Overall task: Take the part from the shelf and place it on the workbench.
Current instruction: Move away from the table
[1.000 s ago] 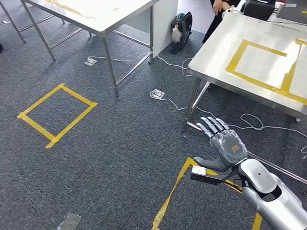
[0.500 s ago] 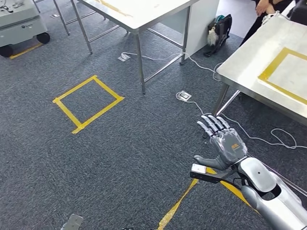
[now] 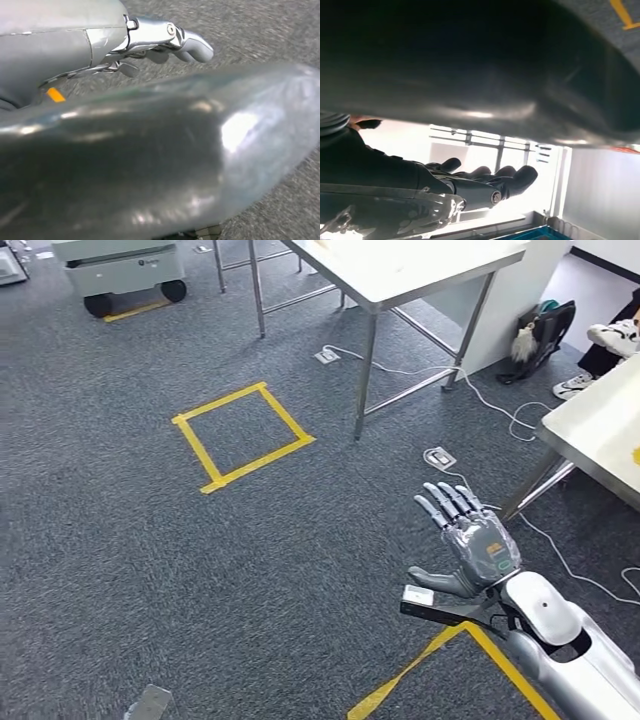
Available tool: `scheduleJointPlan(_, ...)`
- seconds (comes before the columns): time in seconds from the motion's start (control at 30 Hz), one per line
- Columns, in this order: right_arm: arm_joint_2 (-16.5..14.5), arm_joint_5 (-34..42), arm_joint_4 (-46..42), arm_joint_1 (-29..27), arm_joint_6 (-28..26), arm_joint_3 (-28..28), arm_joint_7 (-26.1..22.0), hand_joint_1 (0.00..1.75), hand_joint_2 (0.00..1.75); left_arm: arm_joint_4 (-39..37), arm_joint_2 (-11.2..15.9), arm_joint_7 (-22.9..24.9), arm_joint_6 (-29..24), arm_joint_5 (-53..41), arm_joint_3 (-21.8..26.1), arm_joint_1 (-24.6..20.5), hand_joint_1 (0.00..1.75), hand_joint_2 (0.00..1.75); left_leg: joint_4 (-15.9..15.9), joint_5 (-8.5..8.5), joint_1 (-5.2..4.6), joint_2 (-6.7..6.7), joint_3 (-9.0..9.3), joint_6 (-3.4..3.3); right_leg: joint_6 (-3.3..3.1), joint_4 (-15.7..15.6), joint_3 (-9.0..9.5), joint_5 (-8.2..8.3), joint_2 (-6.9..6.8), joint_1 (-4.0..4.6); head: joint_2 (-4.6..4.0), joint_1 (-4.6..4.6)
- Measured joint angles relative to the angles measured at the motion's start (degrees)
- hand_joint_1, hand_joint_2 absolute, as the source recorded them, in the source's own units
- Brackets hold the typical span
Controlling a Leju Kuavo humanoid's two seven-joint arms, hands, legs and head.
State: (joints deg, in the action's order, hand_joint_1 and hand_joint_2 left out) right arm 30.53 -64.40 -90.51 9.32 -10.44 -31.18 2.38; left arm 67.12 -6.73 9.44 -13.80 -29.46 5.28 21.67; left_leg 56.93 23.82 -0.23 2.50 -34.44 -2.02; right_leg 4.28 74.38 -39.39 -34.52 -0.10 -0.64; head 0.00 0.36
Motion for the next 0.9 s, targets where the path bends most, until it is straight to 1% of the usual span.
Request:
scheduleJointPlan(0.03,0.01,-0.04,-0.01,-0.13,-0.02,0.00,0.00,0.00,0.00,0.00,-0.02,0.01,0.01,0.00,0.01,0.07,0.00,0.00,0.02,-0.01,0.00,0.85,0.06,0.01,-0.08,-1.10,0.19,1.32,0.12,-0.02,0.00,-0.01)
scheduleJointPlan(0.07,0.01,-0.08,-0.02,-0.19,-0.04,0.02,0.00,0.00,0.00,0.00,-0.03,0.01,0.01,0.00,0.02,0.11,0.00,0.00,0.04,-0.02,0.02,1.67,0.15,0.05,-0.17,-4.23,1.46,3.42,0.52,-0.10,0.00,0.00)
scheduleJointPlan(0.1,0.01,-0.12,-0.03,-0.21,-0.06,0.04,0.01,0.00,0.00,0.00,-0.04,0.02,0.02,0.00,0.03,0.13,0.00,0.00,0.06,-0.03,0.05,2.45,0.21,0.17,-0.21,-8.30,3.26,5.52,1.70,-0.27,0.00,0.01)
scheduleJointPlan(0.13,0.01,-0.16,-0.04,-0.21,-0.07,0.06,0.02,0.00,0.00,0.00,-0.05,0.02,0.03,0.00,0.02,0.11,0.00,0.00,0.20,-0.02,-0.01,3.20,0.17,0.37,-0.29,-12.15,5.04,6.90,3.01,-0.49,0.00,-0.01)
scheduleJointPlan(0.17,0.01,-0.20,-0.04,-0.23,-0.08,0.08,0.04,0.00,0.00,0.01,-0.06,0.03,0.04,0.00,0.02,0.12,0.00,0.00,0.26,-0.09,-0.03,3.88,0.02,0.67,-0.40,-14.73,6.35,7.63,4.06,-0.61,0.00,-0.04)
scheduleJointPlan(0.2,0.00,-0.26,-0.05,-0.22,-0.08,0.08,0.07,0.00,0.00,0.02,-0.07,0.03,0.04,0.00,0.02,0.17,0.00,0.00,0.26,-0.23,0.01,4.57,-0.20,1.04,-0.59,-15.97,7.02,7.74,4.68,-0.63,0.00,-0.06)
scheduleJointPlan(0.23,-0.01,-0.32,-0.09,-0.22,-0.08,0.08,0.11,0.00,0.00,0.03,-0.07,0.04,0.05,0.00,0.03,0.27,0.00,0.00,0.22,-0.41,0.07,5.22,-0.42,1.44,-0.90,-16.28,7.26,7.62,4.36,-0.50,0.00,-0.09)
scheduleJointPlan(0.27,-0.01,-0.38,-0.15,-0.20,-0.08,0.09,0.15,0.00,0.00,0.04,-0.07,0.04,0.05,0.00,0.03,0.41,0.00,0.00,0.09,-0.58,0.24,5.80,-0.60,1.80,-1.27,-16.29,7.34,7.76,3.69,-0.44,0.00,-0.09)
scheduleJointPlan(0.3,-0.02,-0.43,-0.22,-0.14,-0.08,0.09,0.18,0.00,0.00,0.05,-0.06,0.04,0.07,0.00,0.03,0.55,0.00,0.00,0.31,-0.43,0.26,5.41,-0.80,2.08,-1.66,-16.44,7.43,7.88,3.02,-0.40,0.00,-0.11)
scheduleJointPlan(0.33,-0.02,-0.46,-0.31,-0.14,-0.10,0.10,0.23,0.00,0.00,0.07,-0.05,0.04,0.09,0.00,0.03,0.60,0.00,0.00,1.35,0.33,0.18,4.19,-1.34,2.32,-2.07,-16.66,7.56,8.00,2.29,-0.40,0.00,-0.25)
scheduleJointPlan(0.37,-0.01,-0.49,-0.38,-0.16,-0.12,0.14,0.28,0.00,0.00,0.08,-0.05,0.04,0.11,0.00,0.03,0.55,0.00,0.00,3.63,1.77,0.09,2.45,-2.46,2.52,-2.42,-16.87,7.68,8.08,1.50,-0.40,0.00,-0.37)
scheduleJointPlan(0.4,-0.01,-0.51,-0.42,-0.22,-0.14,0.16,0.32,0.00,0.00,0.10,-0.06,0.04,0.14,0.00,0.02,0.47,0.00,0.00,7.01,3.65,0.03,0.45,-4.08,2.70,-2.66,-16.93,7.74,8.06,0.71,-0.24,0.00,-0.50)
scheduleJointPlan(0.43,-0.01,-0.53,-0.45,-0.29,-0.15,0.17,0.36,0.00,0.00,0.11,-0.09,0.04,0.16,0.00,0.00,0.37,0.00,0.00,11.01,5.57,0.07,-0.80,-6.02,2.87,-2.86,-16.95,7.75,8.02,-0.13,-0.12,0.00,-0.60)
scheduleJointPlan(0.47,-0.01,-0.54,-0.46,-0.35,-0.14,0.17,0.37,0.00,0.00,0.11,-0.12,0.04,0.17,0.00,-0.02,0.33,0.00,0.00,14.40,6.87,0.15,-1.40,-7.66,3.00,-2.94,-16.95,7.74,7.97,-0.97,-0.02,0.00,-0.58)
scheduleJointPlan(0.5,-0.02,-0.54,-0.46,-0.38,-0.14,0.15,0.37,0.00,0.00,0.11,-0.15,0.04,0.18,0.00,-0.04,0.34,0.00,0.00,16.13,7.15,0.20,-1.65,-8.46,3.06,-2.98,-16.94,7.76,7.91,-1.79,0.04,0.00,-0.59)
scheduleJointPlan(0.53,-0.02,-0.55,-0.47,-0.39,-0.14,0.13,0.37,0.00,0.00,0.11,-0.16,0.04,0.18,0.00,-0.04,0.38,0.00,0.00,15.75,6.38,0.22,-1.79,-8.17,3.06,-2.97,-16.94,7.80,7.86,-2.58,0.06,0.00,-0.60)
scheduleJointPlan(0.57,-0.02,-0.55,-0.48,-0.38,-0.14,0.13,0.37,0.00,0.00,0.11,-0.16,0.04,0.18,0.00,-0.04,0.41,0.00,0.00,13.26,4.81,0.21,-2.11,-6.77,2.99,-2.89,-16.94,7.90,7.79,-3.32,0.07,0.00,-0.60)
scheduleJointPlan(0.6,-0.02,-0.56,-0.50,-0.36,-0.14,0.14,0.37,0.00,0.00,0.11,-0.14,0.04,0.18,0.00,-0.03,0.41,0.00,0.00,9.52,2.97,0.16,-2.97,-4.64,2.86,-2.75,-16.94,8.04,7.68,-4.03,0.08,0.00,-0.61)
scheduleJointPlan(0.63,-0.02,-0.57,-0.51,-0.37,-0.15,0.18,0.37,0.00,0.00,0.12,-0.14,0.04,0.18,0.00,-0.03,0.38,0.00,0.00,5.55,1.63,-0.03,-4.42,-2.44,2.75,-2.49,-16.83,8.16,7.47,-4.68,0.25,0.00,-0.62)
scheduleJointPlan(0.67,-0.01,-0.59,-0.52,-0.37,-0.15,0.24,0.39,0.00,0.00,0.13,-0.14,0.04,0.22,0.00,-0.03,0.31,0.00,0.00,2.63,0.82,-0.18,-5.51,-0.84,2.50,-2.21,-16.78,8.27,7.28,-5.26,0.42,0.00,-0.56)
scheduleJointPlan(0.7,-0.01,-0.62,-0.53,-0.36,-0.15,0.29,0.40,0.00,0.00,0.14,-0.15,0.04,0.26,0.00,-0.03,0.27,0.00,0.00,0.90,0.58,-0.35,-6.23,0.03,2.23,-1.92,-16.74,8.40,7.10,-5.87,0.59,0.00,-0.48)
scheduleJointPlan(0.73,-0.01,-0.66,-0.55,-0.34,-0.16,0.33,0.42,0.00,0.00,0.14,-0.16,0.05,0.34,0.00,-0.03,0.28,0.00,0.00,0.27,0.70,-0.54,-6.20,0.23,1.95,-1.64,-16.77,8.54,6.94,-6.52,0.72,0.00,-0.38)
scheduleJointPlan(0.77,-0.01,-0.71,-0.58,-0.31,-0.16,0.37,0.45,0.00,0.00,0.15,-0.19,0.07,0.42,-0.01,-0.03,0.34,0.00,0.00,0.23,0.66,-0.53,-5.37,0.15,1.54,-1.38,-16.90,8.78,6.83,-7.14,0.67,0.00,-0.30)
scheduleJointPlan(0.8,-0.01,-0.75,-0.63,-0.28,-0.16,0.39,0.47,0.00,0.00,0.19,-0.20,0.09,0.47,-0.01,-0.02,0.48,0.00,0.00,0.08,0.61,-0.47,-4.72,0.19,1.25,-1.05,-16.77,8.88,6.57,-6.94,0.57,0.00,-0.25)
scheduleJointPlan(0.83,-0.01,-0.79,-0.71,-0.29,-0.20,0.42,0.49,0.00,0.00,0.24,-0.18,0.10,0.51,-0.02,0.03,0.56,0.00,0.00,-0.04,0.52,-0.36,-4.03,0.28,0.91,-0.77,-15.91,8.59,5.89,-5.79,0.40,0.00,-0.20)
scheduleJointPlan(0.87,0.01,-0.84,-0.76,-0.33,-0.23,0.46,0.51,0.00,0.00,0.28,-0.16,0.11,0.55,-0.03,0.09,0.53,0.00,0.00,-0.16,0.42,-0.20,-3.36,0.38,0.58,-0.53,-13.84,7.66,4.67,-4.12,0.25,0.00,-0.12)
scheduleJointPlan(0.9,0.02,-0.88,-0.79,-0.41,-0.26,0.49,0.52,0.00,0.00,0.32,-0.17,0.11,0.60,-0.04,0.15,0.45,0.00,0.00,-0.19,0.36,-0.08,-2.69,0.44,0.34,-0.38,-10.55,6.03,3.05,-2.20,0.13,0.00,0.00)
